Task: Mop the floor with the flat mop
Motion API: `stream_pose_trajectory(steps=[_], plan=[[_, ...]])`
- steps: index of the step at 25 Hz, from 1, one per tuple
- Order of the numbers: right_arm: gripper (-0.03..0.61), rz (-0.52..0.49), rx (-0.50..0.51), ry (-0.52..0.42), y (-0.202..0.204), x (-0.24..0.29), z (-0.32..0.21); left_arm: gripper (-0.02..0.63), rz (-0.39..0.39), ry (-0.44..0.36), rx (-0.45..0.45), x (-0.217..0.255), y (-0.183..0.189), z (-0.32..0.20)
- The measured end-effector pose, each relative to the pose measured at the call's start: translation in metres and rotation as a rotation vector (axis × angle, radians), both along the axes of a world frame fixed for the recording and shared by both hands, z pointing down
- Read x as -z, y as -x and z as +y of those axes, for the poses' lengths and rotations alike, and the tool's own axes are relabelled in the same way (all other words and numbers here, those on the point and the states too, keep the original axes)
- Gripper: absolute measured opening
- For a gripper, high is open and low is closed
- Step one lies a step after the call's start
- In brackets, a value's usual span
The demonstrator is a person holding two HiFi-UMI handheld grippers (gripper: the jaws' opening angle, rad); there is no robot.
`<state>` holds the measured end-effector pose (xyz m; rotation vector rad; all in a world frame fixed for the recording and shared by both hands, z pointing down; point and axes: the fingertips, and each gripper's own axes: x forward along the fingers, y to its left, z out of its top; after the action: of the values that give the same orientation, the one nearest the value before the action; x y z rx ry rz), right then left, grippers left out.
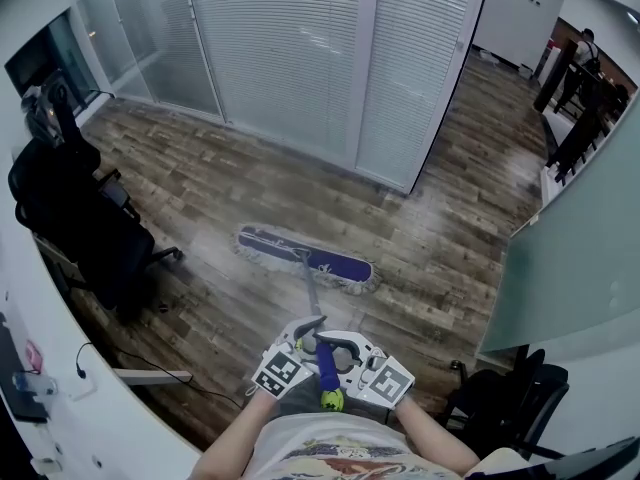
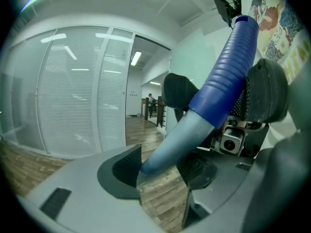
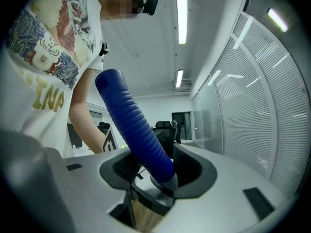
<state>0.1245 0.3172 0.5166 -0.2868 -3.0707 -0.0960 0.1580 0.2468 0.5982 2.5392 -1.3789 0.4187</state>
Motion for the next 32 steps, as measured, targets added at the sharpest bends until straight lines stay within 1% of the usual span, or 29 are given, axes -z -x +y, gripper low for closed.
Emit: stream_pose_trajectory(steps=[2,3,6,10,15,19,22,24,26,29,32], plan=[[0.19,-0.035,0.021,0.023,0.012,0.007,-0.004,0.192,-0.008,-0.015,0.015,0.006,0.011,-0.005],[0.19,-0.034,0.039,0.022,0.019,0.008,-0.006,0.189,-0.016,-0.023,0.024,0.008,0.019,-0.008],[0.19,0.003,0.07,-0.003,0.041,0.003,-0.015,0.184,-0.022,-0.035,0.037,0.008,0.043,-0.02],[0.19,0.031,0.064,0.015,0.08,-0.012,-0.037,0.18,-0.024,-0.04,0.029,-0.004,0.08,-0.042],[0.19,0.042,0.065,0.001,0.149,-0.014,-0.086,0.181,-0.002,-0.049,0.032,-0.005,0.147,-0.091],[0.19,0.031,0.049,-0.004,0.216,-0.003,-0.125,0.181,0.015,-0.052,0.021,0.003,0.212,-0.13],[0.19,0.013,0.029,0.005,0.254,0.005,-0.152,0.181,0.025,-0.052,0.005,0.009,0.248,-0.156],[0.19,-0.02,0.009,0.013,0.272,0.008,-0.172,0.181,0.016,-0.055,-0.017,0.009,0.265,-0.176],[0.19,-0.012,0.001,0.007,0.282,0.003,-0.191,0.181,0.01,-0.055,-0.036,0.006,0.273,-0.195],[0.19,0.014,0.006,0.003,0.294,-0.008,-0.215,0.183,0.011,-0.056,-0.038,-0.002,0.286,-0.219],[0.19,-0.009,0.011,-0.01,0.317,-0.011,-0.24,0.183,0.006,-0.063,-0.04,-0.007,0.308,-0.245]])
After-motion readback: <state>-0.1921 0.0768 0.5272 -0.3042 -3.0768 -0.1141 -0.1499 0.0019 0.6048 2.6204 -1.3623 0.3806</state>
